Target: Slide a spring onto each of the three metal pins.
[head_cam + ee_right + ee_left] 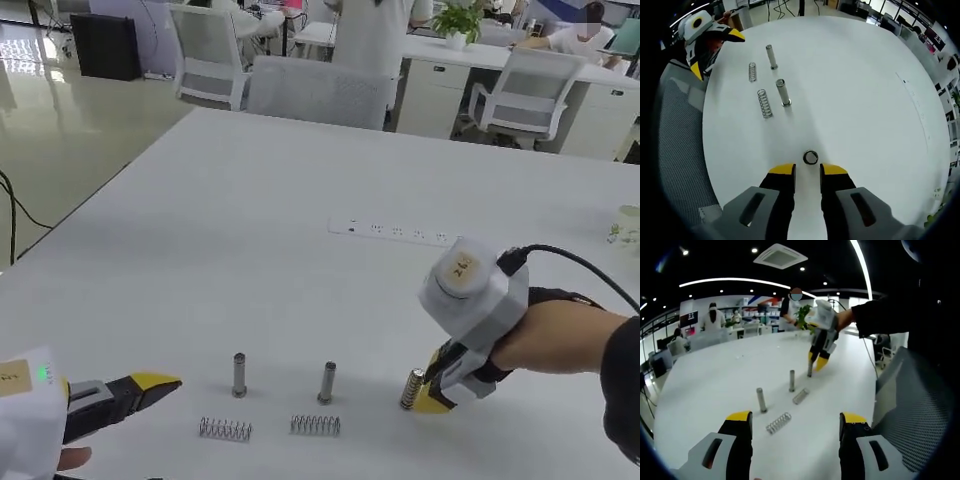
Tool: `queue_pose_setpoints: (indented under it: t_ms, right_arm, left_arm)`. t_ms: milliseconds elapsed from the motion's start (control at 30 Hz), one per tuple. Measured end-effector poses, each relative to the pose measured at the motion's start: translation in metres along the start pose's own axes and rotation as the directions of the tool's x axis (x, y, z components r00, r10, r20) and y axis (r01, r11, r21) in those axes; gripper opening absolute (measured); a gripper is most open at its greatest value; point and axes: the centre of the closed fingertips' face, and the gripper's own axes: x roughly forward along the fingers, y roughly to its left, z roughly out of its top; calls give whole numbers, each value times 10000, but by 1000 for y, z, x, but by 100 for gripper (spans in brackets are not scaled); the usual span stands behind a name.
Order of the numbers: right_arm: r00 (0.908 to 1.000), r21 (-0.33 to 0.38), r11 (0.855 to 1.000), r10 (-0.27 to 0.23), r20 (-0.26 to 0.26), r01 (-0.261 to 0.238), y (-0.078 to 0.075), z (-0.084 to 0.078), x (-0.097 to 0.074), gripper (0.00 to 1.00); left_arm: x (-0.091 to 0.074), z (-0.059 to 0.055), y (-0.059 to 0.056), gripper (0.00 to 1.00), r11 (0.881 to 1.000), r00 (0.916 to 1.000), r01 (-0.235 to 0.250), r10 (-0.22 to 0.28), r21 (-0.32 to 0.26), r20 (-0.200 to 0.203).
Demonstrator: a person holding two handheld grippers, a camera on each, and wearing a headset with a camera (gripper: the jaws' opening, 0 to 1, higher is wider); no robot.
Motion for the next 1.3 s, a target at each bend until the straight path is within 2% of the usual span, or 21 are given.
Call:
queue_pose_setpoints:
  t_ms: [433,667,1000,1300]
  right_arm:
    - [9999,33,10000,88,55,-88,18,-6,-2,17]
    - [9997,-42,9997,238,71,-237,34,-6,-1,17]
    - [9979,-471,9968,647,85,-642,61,5,2,16]
    - [9962,-934,9928,791,353,-755,72,28,5,16]
  left_arm:
    - [0,2,-1,66,10000,10000,36,-37,91,29]
    - [-1,1,-1,66,9999,10000,33,-33,109,49]
    - [-3,4,-3,66,9998,9999,35,-37,181,101]
    - [-6,3,-5,65,9998,10000,28,-30,206,92]
